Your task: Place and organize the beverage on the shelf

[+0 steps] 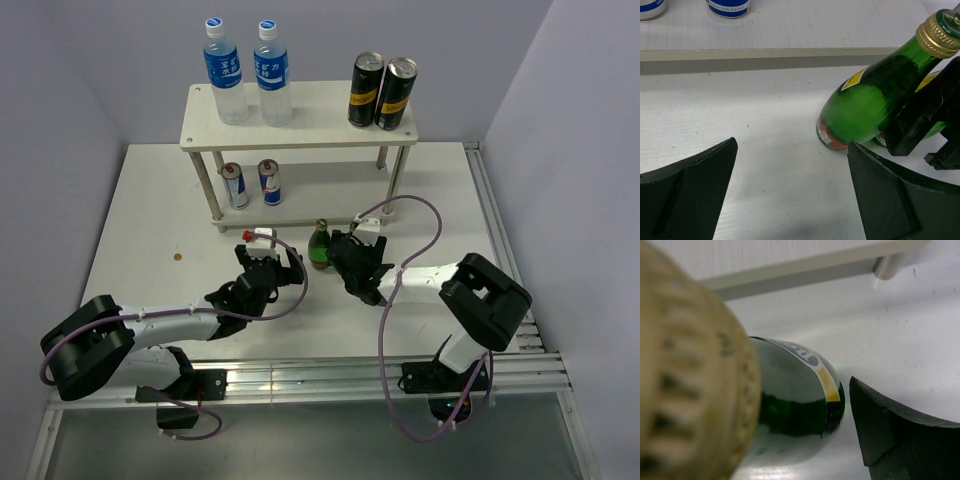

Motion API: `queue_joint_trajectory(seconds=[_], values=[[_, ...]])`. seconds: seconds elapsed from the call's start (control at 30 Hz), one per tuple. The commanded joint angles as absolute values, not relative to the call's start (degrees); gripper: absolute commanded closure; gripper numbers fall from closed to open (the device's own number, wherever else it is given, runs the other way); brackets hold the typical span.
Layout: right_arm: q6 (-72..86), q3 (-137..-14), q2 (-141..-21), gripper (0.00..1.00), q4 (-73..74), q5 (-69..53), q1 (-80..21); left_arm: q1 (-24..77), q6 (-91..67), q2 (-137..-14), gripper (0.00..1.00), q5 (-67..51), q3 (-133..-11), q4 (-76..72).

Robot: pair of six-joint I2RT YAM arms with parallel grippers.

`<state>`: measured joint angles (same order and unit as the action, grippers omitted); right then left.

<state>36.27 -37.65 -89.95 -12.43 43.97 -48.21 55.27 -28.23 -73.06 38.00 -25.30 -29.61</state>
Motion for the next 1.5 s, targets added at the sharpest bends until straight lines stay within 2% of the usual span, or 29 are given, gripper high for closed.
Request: queue_joint_trajectory(seconds=[0.0,0.07,0.1,0.13,0.17,0.2,0.23,0.33,0.47,0.7,0.93,1.47], values=[[34.64,-37.88,-91.49,0.11,-21.87,47.29,-46.85,55.72,-28.92,-73.74,0.01,38.94,-24.70,-33.22],[34.72,-38.41,-92.90,0.20,-21.97,47.63,-46.50,55.72,-28.92,-74.18,0.01,38.94,-24.61,-33.31],[34.46,-38.93,-93.77,0.34,-22.15,47.55,-46.32,55.72,-28.92,-74.27,0.01,38.85,-24.61,-33.66],[34.37,-39.02,-94.13,0.42,-22.50,47.64,-45.97,55.72,-28.92,-74.44,0.01,38.85,-24.61,-33.75],[33.93,-39.20,-95.09,0.59,-23.37,47.46,-45.88,55.72,-28.92,-74.62,0.01,38.85,-24.52,-34.01],[34.10,-39.63,-95.53,0.60,-23.03,47.46,-45.88,55.72,-28.92,-74.71,0.01,38.76,-24.43,-34.19],[34.28,-40.07,-96.06,0.72,-22.42,47.55,-45.53,55.72,-28.92,-74.88,0.01,38.85,-24.43,-34.36],[34.36,-41.31,-96.51,0.87,-21.01,47.72,-45.18,55.72,-28.92,-75.58,0.01,38.85,-24.78,-34.28],[33.66,-43.41,-93.61,1.00,-17.59,49.74,-45.26,55.81,-29.09,-75.41,0.01,39.11,-24.17,-34.89],[31.29,-48.68,-88.25,1.00,-10.74,52.21,-43.77,55.81,-29.09,-76.20,0.01,38.76,-23.82,-36.03],[27.34,-54.40,-88.68,1.00,-10.63,51.15,-41.49,55.81,-29.27,-75.85,0.01,38.50,-23.20,-36.30],[22.50,-70.13,-101.06,1.00,-11.43,43.51,-31.38,55.81,-28.74,-76.64,0.01,39.73,-23.47,-35.86]])
